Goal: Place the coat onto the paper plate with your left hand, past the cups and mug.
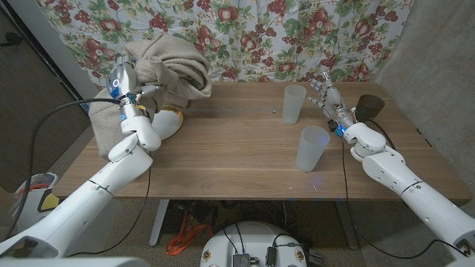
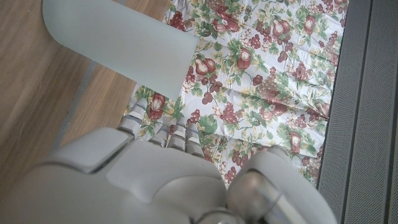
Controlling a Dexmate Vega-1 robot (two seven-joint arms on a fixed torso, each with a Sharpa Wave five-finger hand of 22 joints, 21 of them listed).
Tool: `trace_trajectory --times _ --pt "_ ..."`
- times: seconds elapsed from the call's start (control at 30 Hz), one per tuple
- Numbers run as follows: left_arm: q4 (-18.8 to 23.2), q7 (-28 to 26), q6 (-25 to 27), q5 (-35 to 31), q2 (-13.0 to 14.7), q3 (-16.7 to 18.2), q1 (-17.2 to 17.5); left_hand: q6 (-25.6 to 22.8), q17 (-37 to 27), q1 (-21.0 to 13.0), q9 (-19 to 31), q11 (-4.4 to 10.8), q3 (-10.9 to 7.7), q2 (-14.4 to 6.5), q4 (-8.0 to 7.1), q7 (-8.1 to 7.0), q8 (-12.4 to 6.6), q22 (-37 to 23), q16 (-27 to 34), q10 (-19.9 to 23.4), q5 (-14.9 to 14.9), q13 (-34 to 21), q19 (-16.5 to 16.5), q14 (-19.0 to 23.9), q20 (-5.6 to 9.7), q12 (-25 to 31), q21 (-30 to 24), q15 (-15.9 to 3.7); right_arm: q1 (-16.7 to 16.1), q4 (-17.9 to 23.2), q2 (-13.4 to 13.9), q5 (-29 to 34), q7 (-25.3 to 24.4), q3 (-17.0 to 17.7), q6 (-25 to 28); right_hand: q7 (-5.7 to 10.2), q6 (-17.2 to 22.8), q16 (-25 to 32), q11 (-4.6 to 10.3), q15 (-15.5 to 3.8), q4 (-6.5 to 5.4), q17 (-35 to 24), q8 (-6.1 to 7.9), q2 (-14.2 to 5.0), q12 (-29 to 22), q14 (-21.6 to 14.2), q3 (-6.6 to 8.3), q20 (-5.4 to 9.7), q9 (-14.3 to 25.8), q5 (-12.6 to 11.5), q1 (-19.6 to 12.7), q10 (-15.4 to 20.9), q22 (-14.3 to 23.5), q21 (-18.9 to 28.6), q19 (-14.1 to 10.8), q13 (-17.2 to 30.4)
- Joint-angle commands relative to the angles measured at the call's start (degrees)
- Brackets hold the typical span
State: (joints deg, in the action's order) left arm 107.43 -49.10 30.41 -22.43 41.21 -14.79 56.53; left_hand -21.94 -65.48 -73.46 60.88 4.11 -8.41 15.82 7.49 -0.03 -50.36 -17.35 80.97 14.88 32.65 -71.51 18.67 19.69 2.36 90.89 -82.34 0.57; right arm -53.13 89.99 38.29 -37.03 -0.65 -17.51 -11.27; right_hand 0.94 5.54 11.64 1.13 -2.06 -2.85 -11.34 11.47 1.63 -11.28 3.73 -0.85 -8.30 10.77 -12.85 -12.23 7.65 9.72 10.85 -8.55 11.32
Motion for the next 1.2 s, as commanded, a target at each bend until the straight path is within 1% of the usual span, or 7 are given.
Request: trace_trajectory --times 0.03,0.2,0.47,0.77,0.97,1.1,1.2 --pt "-0.3 -0.1 -0.7 0.6 1.4 1.0 0.7 -2.1 -0.2 -19.4 0.0 2.79 -16.16 -19.6 2.18 -2.48 -30.9 -0.1 -0.1 2.8 -0.1 -0.2 -0.1 3.0 1.66 0.3 0.0 -4.22 -0.4 0.7 0.1 0.4 -1.0 0.3 0.5 0.33 0.1 0.3 -0.05 -1.54 -0.31 -0.1 0.02 0.01 -0.3 -0.1 -0.27 0.37 0.2 0.2 0.1 -0.1 0.1 0.1 0.0 0.2" --pt "-0.9 -0.2 -1.0 0.6 1.7 1.0 0.9 -2.0 -0.3 -19.4 -0.1 2.83 -16.22 -19.7 2.22 -2.53 -30.99 0.0 -0.2 2.8 -0.2 -0.2 -0.1 3.0 1.76 0.3 0.0 -4.3 0.2 0.4 0.1 0.2 0.0 -0.2 0.9 0.37 0.4 0.3 -0.03 -1.57 -0.3 -0.1 0.14 -0.03 -0.3 -0.1 -0.3 0.34 0.2 0.2 0.1 0.0 0.1 0.1 0.0 0.2" --pt "-0.7 0.2 0.2 1.1 2.2 1.7 1.8 -1.8 -0.5 -19.3 0.1 2.78 -16.34 -19.6 2.24 -2.64 -31.38 0.0 -0.3 2.8 -0.3 -0.2 -0.1 2.9 1.95 0.3 0.0 -4.49 0.0 1.1 0.5 0.4 -0.8 0.0 1.6 0.74 1.3 0.4 0.09 -1.81 -0.29 0.0 0.43 -0.08 -0.6 -0.5 -0.38 0.33 0.2 0.2 0.1 0.6 0.1 0.1 -0.1 0.2" --pt "-1.0 -0.6 0.3 0.9 3.2 2.5 2.9 -1.7 -0.8 -19.1 0.0 2.77 -16.61 -19.6 2.19 -2.75 -31.68 0.3 -0.6 2.8 -0.1 -0.2 -0.3 3.1 2.21 0.3 0.1 -4.52 -0.2 1.7 0.4 0.4 -1.5 0.1 2.0 0.62 -0.1 0.4 0.12 -1.82 -0.24 0.0 -0.17 -0.08 -0.4 -0.6 -0.47 0.37 0.2 0.1 0.1 0.3 0.1 0.1 -0.1 0.2" --pt "-1.5 -0.2 0.0 0.6 4.3 2.4 3.3 -1.6 -0.8 -19.0 -0.2 2.83 -16.69 -19.6 2.2 -2.78 -31.74 0.6 -0.9 2.7 0.0 -0.2 -0.3 3.1 2.5 0.2 0.2 -4.58 -0.1 2.0 0.5 0.6 -1.7 -0.1 2.3 0.62 -0.3 0.4 0.13 -1.81 -0.22 0.0 -0.23 -0.07 -0.4 -0.7 -0.49 0.36 0.2 0.1 0.1 0.3 0.1 0.1 -0.2 0.2" --pt "-2.2 -0.3 0.3 0.1 4.5 1.9 3.0 -1.7 -0.7 -18.8 -0.7 2.95 -16.67 -19.6 2.16 -2.72 -31.6 0.9 -1.2 2.7 -0.1 -0.2 -0.4 3.2 2.68 0.2 0.3 -4.71 0.3 1.9 0.3 0.7 -1.8 -0.2 2.5 0.61 -0.3 0.4 0.18 -1.8 -0.2 0.0 -0.24 -0.07 -0.4 -0.7 -0.51 0.36 0.2 0.1 0.1 0.4 0.1 0.1 -0.2 0.2" --pt "-2.8 -0.3 0.5 -0.2 4.5 1.4 2.4 -1.8 -1.0 -18.7 -0.7 3.01 -16.71 -19.6 2.17 -2.95 -31.67 1.3 -1.1 2.7 0.0 -0.2 -0.7 3.2 2.78 0.2 0.5 -4.9 0.8 1.6 0.2 0.8 -1.4 -0.6 2.9 0.62 -1.3 0.3 0.19 -1.76 -0.17 0.0 -0.57 -0.06 -0.4 -0.7 -0.56 0.35 0.2 0.1 0.0 0.4 0.1 0.1 -0.2 0.2"
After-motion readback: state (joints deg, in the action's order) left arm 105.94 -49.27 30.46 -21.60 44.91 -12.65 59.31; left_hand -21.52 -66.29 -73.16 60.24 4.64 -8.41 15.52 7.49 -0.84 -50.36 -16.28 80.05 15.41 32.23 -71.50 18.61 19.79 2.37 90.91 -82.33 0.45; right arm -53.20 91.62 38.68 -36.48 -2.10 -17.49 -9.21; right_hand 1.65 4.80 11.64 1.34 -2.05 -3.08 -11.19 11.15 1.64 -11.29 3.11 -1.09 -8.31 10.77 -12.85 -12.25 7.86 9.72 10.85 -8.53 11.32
